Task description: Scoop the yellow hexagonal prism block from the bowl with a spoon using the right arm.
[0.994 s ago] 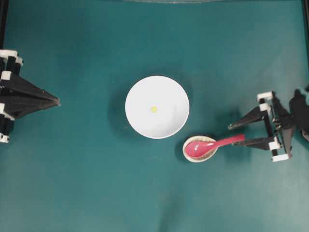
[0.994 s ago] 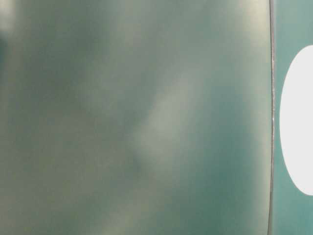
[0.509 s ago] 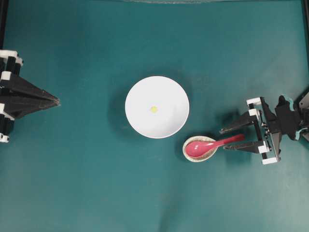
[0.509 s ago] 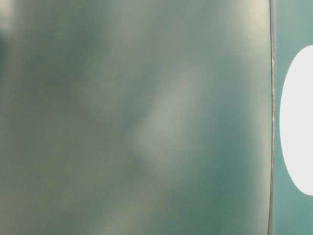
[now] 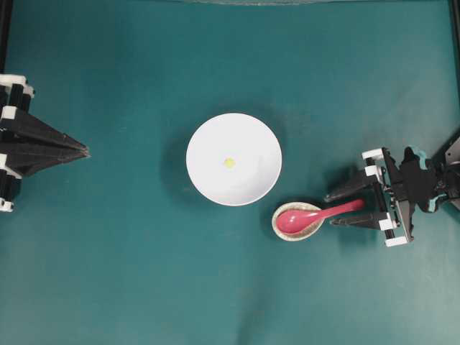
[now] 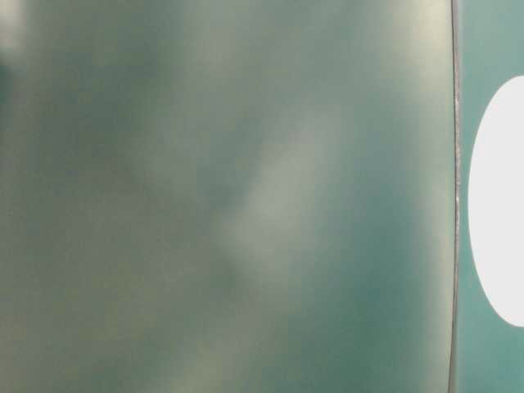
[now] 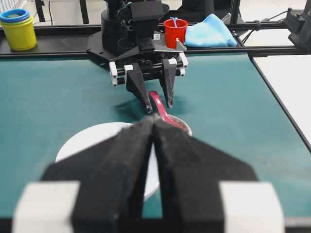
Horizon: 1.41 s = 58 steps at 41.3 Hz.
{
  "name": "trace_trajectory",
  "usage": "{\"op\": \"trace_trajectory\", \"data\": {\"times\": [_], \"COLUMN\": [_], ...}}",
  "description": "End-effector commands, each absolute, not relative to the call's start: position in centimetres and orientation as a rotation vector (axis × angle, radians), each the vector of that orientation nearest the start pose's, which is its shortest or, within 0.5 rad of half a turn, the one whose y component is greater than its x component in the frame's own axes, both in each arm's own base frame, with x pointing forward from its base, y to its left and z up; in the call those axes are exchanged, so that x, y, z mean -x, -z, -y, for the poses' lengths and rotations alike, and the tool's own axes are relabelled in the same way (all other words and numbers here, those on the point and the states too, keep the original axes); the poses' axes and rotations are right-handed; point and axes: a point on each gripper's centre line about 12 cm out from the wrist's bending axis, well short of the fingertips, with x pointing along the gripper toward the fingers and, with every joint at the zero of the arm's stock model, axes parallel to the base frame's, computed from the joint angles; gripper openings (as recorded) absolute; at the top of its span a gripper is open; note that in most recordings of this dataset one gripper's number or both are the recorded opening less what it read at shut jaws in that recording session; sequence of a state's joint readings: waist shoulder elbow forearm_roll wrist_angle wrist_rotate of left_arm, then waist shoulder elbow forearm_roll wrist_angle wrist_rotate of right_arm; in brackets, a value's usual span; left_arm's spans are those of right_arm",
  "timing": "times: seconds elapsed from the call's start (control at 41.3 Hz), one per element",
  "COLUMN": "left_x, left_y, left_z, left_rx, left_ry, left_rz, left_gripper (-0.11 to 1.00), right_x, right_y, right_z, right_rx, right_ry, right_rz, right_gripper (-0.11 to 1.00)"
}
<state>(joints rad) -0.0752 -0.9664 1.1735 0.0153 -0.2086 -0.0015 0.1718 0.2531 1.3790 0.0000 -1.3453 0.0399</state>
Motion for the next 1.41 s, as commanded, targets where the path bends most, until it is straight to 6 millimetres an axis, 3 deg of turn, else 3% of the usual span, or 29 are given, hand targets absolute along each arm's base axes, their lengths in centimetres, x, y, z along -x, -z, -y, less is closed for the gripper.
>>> {"op": "trace_trajectory", "data": {"times": [0.0,0.436,0.848,1.381], "left_x": [-20.01,-20.01,-20.01,-20.03], "left_y": [-29.51,-29.51,-29.51,-29.48], "left_z": [1.58,1.58,1.58,1.59], "left_rx": [-0.017,-0.017,-0.017,-0.017], "left_ry": [0.080,0.080,0.080,0.080], "left_rz": [0.028,0.028,0.028,0.027], "left_gripper": [0.07,0.07,0.07,0.07], "right_x": [-22.58,-22.70,-22.54,-22.66], "right_y": [-7.26,-6.90,-6.83,-6.60], "right_z": [-4.08,-4.24,-4.21,-4.24], "right_rx": [-0.012,-0.015,-0.014,-0.011], "right_ry": [-0.173,-0.175,-0.175,-0.175], "right_rz": [-0.274,-0.287,-0.293,-0.313], "right_gripper": [0.55,0.55,0.45,0.42]}}
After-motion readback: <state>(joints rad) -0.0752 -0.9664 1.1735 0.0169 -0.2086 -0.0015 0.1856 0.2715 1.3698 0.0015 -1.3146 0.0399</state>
